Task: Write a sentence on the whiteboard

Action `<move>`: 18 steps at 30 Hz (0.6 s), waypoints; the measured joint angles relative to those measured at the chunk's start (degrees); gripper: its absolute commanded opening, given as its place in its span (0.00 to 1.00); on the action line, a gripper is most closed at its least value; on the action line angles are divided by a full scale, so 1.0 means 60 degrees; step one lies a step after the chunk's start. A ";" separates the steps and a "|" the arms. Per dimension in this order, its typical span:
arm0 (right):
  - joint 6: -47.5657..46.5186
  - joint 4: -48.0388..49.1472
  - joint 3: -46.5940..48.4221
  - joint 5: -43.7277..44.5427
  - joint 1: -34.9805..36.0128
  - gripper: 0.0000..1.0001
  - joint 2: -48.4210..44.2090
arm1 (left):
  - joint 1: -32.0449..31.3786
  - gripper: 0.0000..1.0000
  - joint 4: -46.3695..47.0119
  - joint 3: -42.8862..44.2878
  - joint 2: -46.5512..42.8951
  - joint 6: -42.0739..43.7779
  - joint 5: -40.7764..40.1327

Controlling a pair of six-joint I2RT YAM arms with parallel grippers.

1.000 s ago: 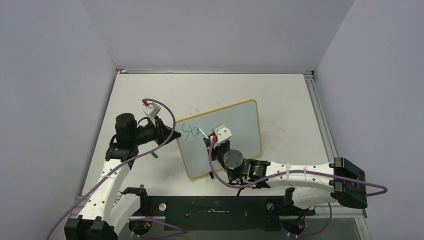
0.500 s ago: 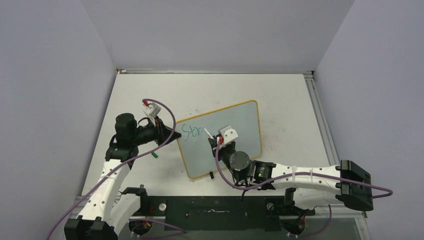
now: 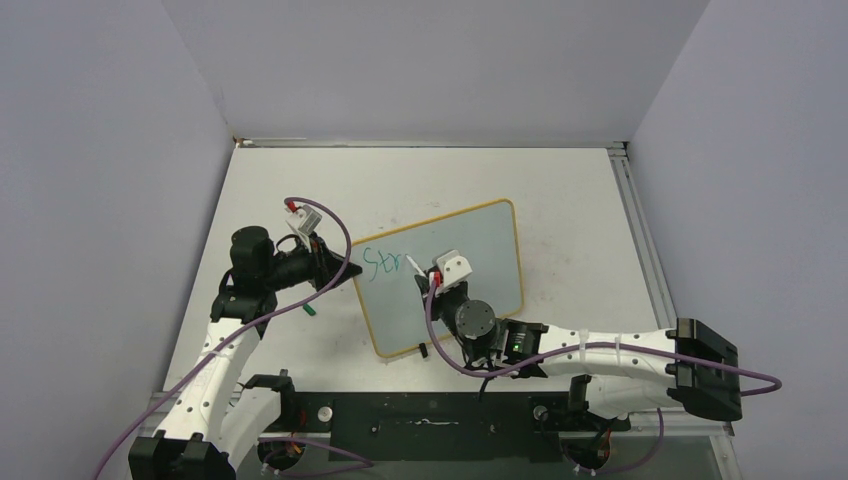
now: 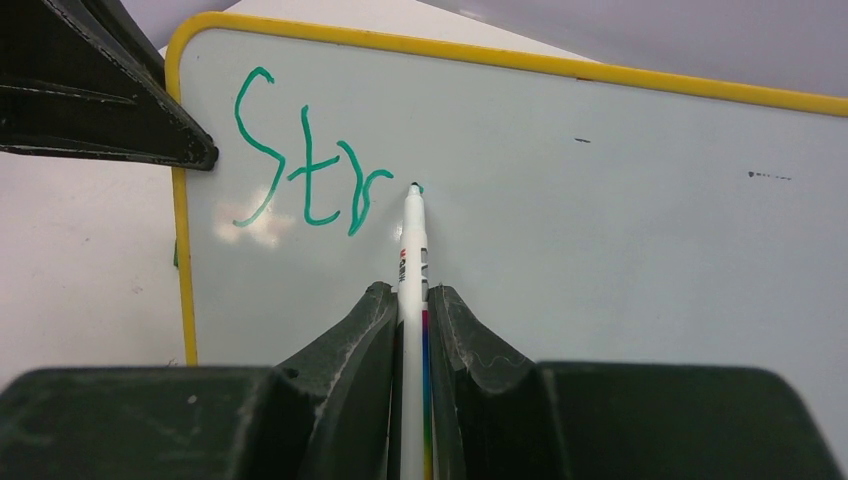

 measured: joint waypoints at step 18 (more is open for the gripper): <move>0.0273 -0.0525 -0.0036 -0.0244 0.0189 0.05 -0.0051 | 0.0000 0.00 -0.0007 0.0000 0.0000 -0.0004 0.0011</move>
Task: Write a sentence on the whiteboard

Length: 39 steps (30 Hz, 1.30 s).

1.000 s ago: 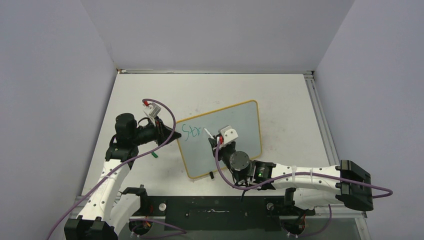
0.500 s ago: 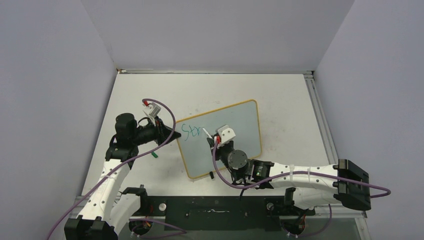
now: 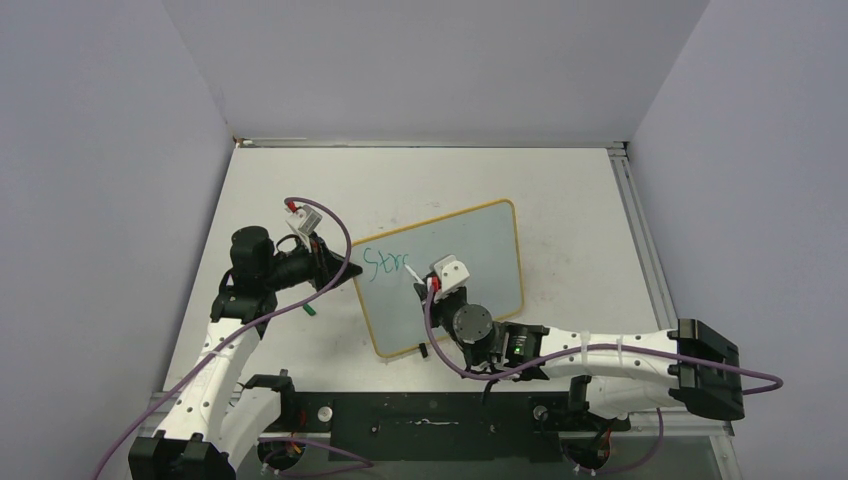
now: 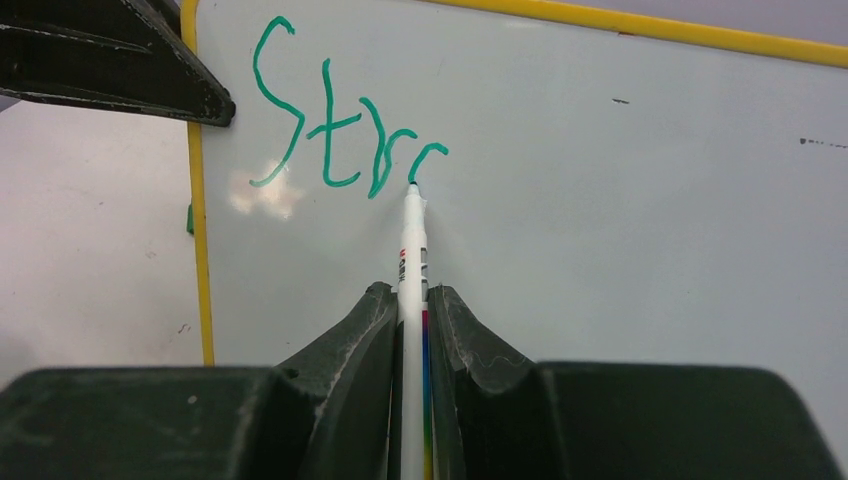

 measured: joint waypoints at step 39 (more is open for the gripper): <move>-0.0663 0.0000 -0.0098 0.0648 -0.0062 0.05 -0.1137 | 0.0000 0.00 0.0000 0.0000 -0.0018 0.0000 0.0109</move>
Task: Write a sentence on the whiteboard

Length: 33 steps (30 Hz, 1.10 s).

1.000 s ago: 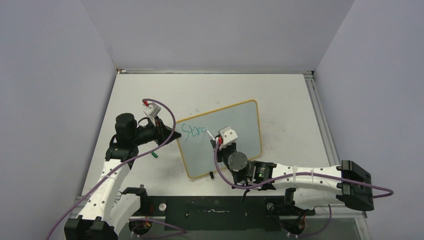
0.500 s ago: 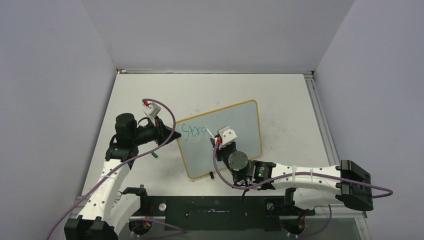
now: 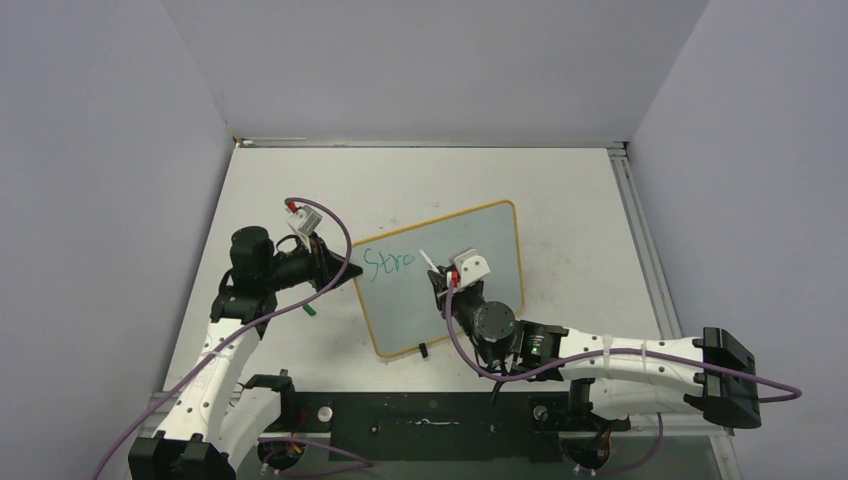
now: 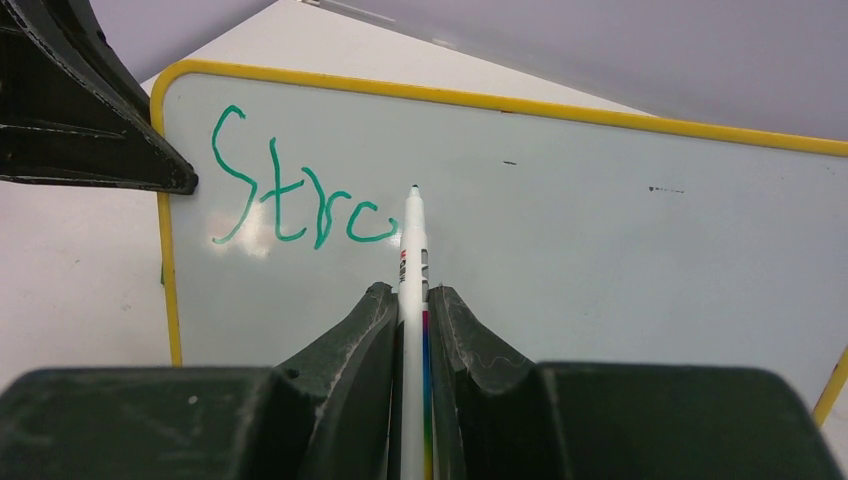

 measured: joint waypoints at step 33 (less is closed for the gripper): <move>0.0769 -0.0310 -0.0197 -0.0393 -0.0266 0.05 0.0525 | 0.0000 0.00 -0.0007 0.0000 0.0004 0.0000 -0.0069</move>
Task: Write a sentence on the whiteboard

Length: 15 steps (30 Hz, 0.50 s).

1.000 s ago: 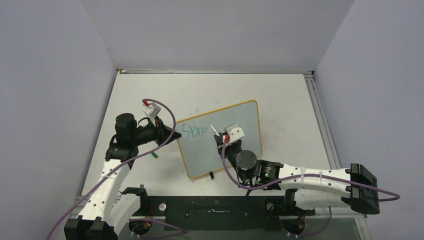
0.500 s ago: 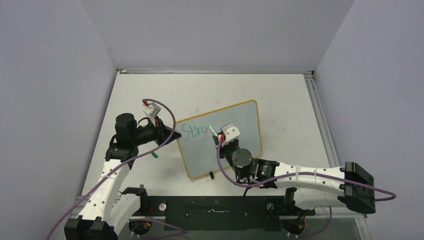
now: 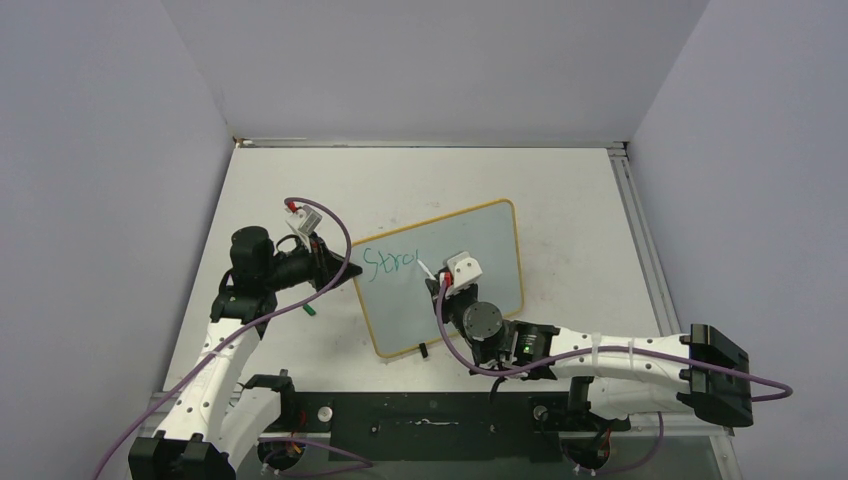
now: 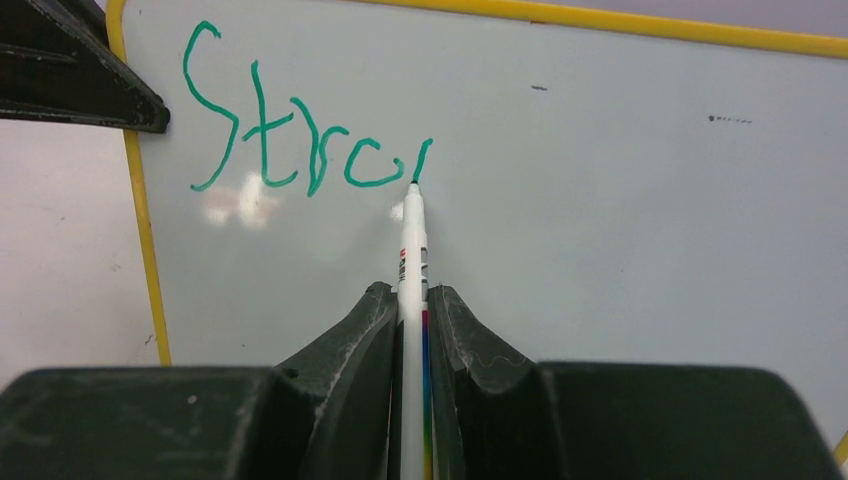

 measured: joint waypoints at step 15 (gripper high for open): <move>-0.0171 0.0222 -0.0080 0.0204 0.0087 0.05 0.0018 | 0.0000 0.00 0.0000 0.0000 0.0007 0.0000 -0.0007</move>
